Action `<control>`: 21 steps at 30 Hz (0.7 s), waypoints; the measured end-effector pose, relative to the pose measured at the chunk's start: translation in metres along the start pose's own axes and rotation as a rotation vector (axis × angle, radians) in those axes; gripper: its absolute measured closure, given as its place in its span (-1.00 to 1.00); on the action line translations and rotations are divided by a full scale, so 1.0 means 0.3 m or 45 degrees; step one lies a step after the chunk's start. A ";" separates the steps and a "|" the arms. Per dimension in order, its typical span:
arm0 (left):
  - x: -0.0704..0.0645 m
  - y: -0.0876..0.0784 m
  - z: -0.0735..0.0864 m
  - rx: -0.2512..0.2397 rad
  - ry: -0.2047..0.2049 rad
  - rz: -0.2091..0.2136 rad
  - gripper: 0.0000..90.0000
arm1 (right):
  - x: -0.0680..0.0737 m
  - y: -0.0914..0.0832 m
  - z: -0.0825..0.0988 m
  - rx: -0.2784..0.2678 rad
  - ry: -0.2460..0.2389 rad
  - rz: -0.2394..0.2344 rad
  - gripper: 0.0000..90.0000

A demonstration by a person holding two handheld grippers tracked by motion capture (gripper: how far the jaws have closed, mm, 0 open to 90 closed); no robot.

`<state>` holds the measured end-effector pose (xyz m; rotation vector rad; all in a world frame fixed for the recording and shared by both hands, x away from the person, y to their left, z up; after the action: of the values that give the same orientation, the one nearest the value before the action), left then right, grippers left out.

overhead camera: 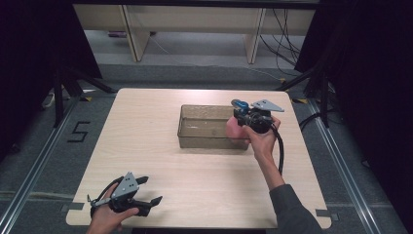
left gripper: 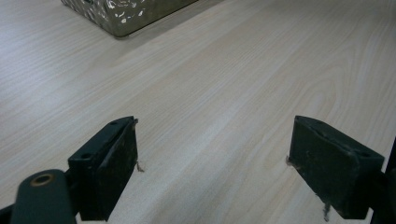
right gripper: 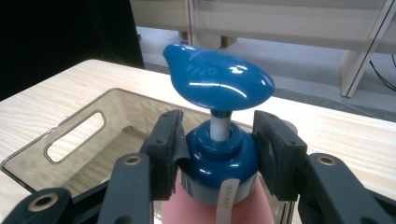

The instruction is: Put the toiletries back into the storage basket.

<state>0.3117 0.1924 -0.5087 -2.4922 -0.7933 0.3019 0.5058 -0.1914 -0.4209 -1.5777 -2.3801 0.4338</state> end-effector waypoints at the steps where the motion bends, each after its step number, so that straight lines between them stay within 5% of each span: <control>1: 0.005 -0.003 -0.002 0.016 0.020 0.006 -0.66 | -0.001 0.001 0.002 0.001 -0.008 -0.006 0.20; 4: 0.005 -0.002 0.000 0.007 0.020 -0.010 -0.66 | -0.002 0.003 0.011 -0.002 -0.005 0.000 0.20; 5: -0.005 0.003 0.001 -0.029 -0.029 0.013 -0.66 | -0.003 0.002 0.013 0.007 -0.014 0.000 0.20; 7: -0.005 0.001 -0.001 -0.020 -0.034 0.017 -0.66 | -0.007 0.003 0.020 -0.002 -0.023 0.008 0.20; 8: -0.004 0.002 -0.001 -0.019 -0.029 0.018 -0.66 | 0.000 0.000 0.024 0.023 0.023 0.002 0.20; 10: 0.004 -0.002 0.000 0.011 0.018 -0.004 -0.66 | -0.009 0.006 0.032 0.011 -0.007 0.000 0.20; 15: -0.003 0.002 0.000 -0.017 -0.020 0.007 -0.66 | -0.004 0.001 0.043 0.035 0.011 0.004 0.20; 17: 0.004 -0.004 -0.001 0.017 0.013 0.000 -0.66 | -0.006 0.004 0.047 0.012 -0.014 0.007 0.20; 18: -0.004 0.002 -0.001 -0.019 -0.029 0.019 -0.66 | -0.009 0.002 0.047 0.018 -0.030 0.016 0.20; 21: 0.005 -0.002 0.000 0.005 0.024 -0.009 -0.66 | -0.003 0.002 0.052 0.015 0.007 0.002 0.20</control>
<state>0.3126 0.1937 -0.5084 -2.4840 -0.7933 0.2772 0.5009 -0.1936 -0.4356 -1.5742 -2.3680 0.4429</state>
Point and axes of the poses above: each handheld gripper's, and its own axes: y roughly forward along the jaws, z roughly out of its underside, x roughly to its left, the point moved 2 cm from there along y, roughly forward along the jaws, and after that the axes turned 5 degrees about z, right-handed, at the moved point
